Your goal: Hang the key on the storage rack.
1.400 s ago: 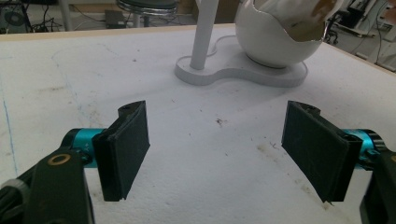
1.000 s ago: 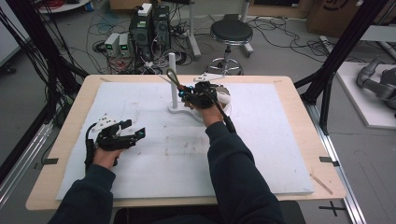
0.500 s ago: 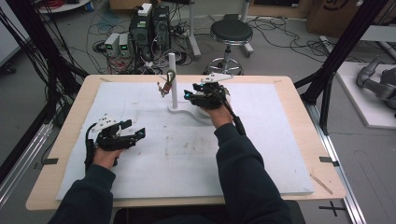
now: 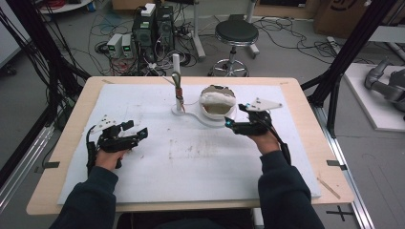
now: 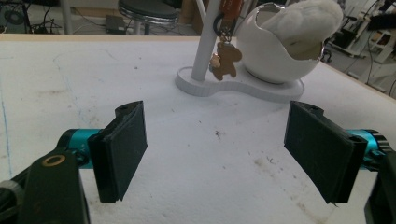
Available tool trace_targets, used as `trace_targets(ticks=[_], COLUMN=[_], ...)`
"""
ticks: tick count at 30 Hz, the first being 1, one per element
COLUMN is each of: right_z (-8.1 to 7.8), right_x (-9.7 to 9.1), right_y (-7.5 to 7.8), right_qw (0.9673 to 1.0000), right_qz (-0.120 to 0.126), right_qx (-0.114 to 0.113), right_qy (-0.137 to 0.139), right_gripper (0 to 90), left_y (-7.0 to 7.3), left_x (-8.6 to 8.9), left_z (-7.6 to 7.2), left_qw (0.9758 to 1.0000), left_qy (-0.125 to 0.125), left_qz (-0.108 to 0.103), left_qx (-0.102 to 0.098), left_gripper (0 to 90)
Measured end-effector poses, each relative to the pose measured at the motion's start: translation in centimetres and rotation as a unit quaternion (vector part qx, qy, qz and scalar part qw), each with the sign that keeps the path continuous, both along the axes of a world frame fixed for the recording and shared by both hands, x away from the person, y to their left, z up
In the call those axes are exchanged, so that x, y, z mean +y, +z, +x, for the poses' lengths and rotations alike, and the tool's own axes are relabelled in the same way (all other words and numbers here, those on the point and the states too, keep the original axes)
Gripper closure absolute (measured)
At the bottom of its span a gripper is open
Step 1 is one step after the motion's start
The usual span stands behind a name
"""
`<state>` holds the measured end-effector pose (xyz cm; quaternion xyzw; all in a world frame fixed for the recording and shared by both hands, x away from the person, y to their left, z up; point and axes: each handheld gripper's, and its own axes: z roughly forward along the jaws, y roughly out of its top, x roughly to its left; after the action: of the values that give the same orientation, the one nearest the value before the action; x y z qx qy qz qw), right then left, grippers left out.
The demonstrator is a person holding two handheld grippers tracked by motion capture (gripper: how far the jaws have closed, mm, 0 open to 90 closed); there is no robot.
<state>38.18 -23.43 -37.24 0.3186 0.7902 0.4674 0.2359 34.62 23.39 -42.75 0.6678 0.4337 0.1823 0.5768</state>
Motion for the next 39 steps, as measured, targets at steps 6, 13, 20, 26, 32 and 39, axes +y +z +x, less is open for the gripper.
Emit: trace_targets(ticks=[6,13,20,26,32,39], right_z=[-2.4,-3.9,-4.2,-4.3,-4.3,-4.3], right_x=[-4.7,-7.8,-8.2,-8.3,-8.0,-7.9], right_y=[-2.6,-3.7,-3.9,-3.9,-4.0,-4.1], right_qw=[0.9990,0.9961,0.9948,0.9942,0.9940,0.9940], right_qz=[-0.005,0.001,-0.001,0.000,0.001,-0.002], right_qx=[0.012,0.018,0.022,0.025,0.029,0.030], right_qy=[-0.042,-0.086,-0.099,-0.105,-0.105,-0.105], right_gripper=[21.7,21.6,21.6,21.6,21.6,21.6], left_y=[0.1,0.3,0.3,0.5,0.4,0.4], left_x=[-0.1,-0.2,-0.3,-0.4,-0.4,-0.3], left_z=[0.0,-0.1,-0.3,-0.6,-0.7,-0.7], left_qw=[0.9999,0.9997,0.9994,0.9991,0.9992,0.9993], left_qy=[0.002,0.000,-0.004,-0.008,-0.013,-0.011], left_qz=[0.005,0.010,0.022,0.030,0.028,0.025], left_qx=[-0.013,-0.022,-0.027,-0.028,-0.026,-0.027], left_gripper=[21.4,21.4,21.4,21.4,21.7,22.1])
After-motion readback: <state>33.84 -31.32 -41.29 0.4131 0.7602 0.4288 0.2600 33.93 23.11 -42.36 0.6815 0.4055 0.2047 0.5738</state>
